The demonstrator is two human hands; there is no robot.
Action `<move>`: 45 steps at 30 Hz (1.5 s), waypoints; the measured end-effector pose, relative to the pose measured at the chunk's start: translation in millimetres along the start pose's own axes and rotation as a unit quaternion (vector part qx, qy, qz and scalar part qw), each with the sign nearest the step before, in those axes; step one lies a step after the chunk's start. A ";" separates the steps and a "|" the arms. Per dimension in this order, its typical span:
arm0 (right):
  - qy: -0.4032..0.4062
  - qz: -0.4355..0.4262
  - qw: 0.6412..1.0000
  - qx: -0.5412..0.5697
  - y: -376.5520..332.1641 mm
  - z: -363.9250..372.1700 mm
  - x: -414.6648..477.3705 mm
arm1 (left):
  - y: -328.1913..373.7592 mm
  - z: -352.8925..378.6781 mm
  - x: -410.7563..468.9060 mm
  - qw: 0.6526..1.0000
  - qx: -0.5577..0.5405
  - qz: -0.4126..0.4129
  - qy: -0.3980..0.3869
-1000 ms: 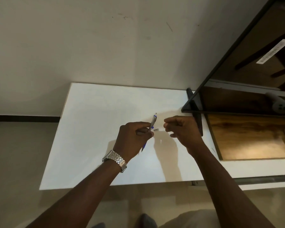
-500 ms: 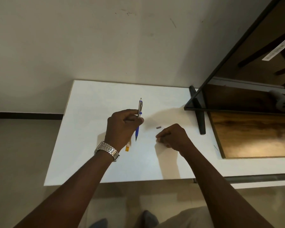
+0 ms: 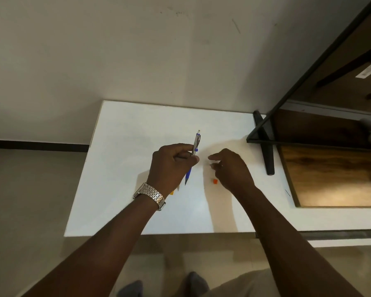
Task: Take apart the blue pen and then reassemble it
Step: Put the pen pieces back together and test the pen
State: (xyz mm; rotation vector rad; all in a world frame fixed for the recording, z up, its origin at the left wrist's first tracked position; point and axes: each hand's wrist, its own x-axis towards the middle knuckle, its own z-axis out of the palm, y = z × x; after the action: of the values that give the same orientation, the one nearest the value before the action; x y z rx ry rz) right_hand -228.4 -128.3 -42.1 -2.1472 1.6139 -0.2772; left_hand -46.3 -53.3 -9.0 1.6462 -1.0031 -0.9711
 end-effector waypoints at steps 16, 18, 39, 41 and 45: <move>0.046 0.099 0.953 0.282 -24.0 -34.5 12.2 | -2.3 7.5 -4.5 0.999 0.027 0.012 -0.032; -0.005 0.132 0.877 0.461 -28.5 -53.2 9.0 | -2.3 7.6 -4.9 0.999 0.034 0.012 -0.036; 0.001 0.049 0.906 0.420 -42.7 -65.2 -0.5 | 3.0 11.8 -10.9 0.994 0.076 0.050 -0.055; -0.009 0.055 0.908 0.415 -41.2 -64.6 0.3 | 2.6 11.9 -10.9 0.994 0.077 0.051 -0.057; -0.020 0.061 0.904 0.424 -39.0 -65.6 1.0 | 2.0 12.2 -11.0 0.994 0.077 0.054 -0.059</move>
State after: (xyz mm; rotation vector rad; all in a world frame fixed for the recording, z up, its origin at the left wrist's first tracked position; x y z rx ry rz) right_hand -221.5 -135.1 33.6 -1.3643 1.2511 -0.7317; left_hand -61.7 -47.4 -8.4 1.6561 -1.2605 -0.9461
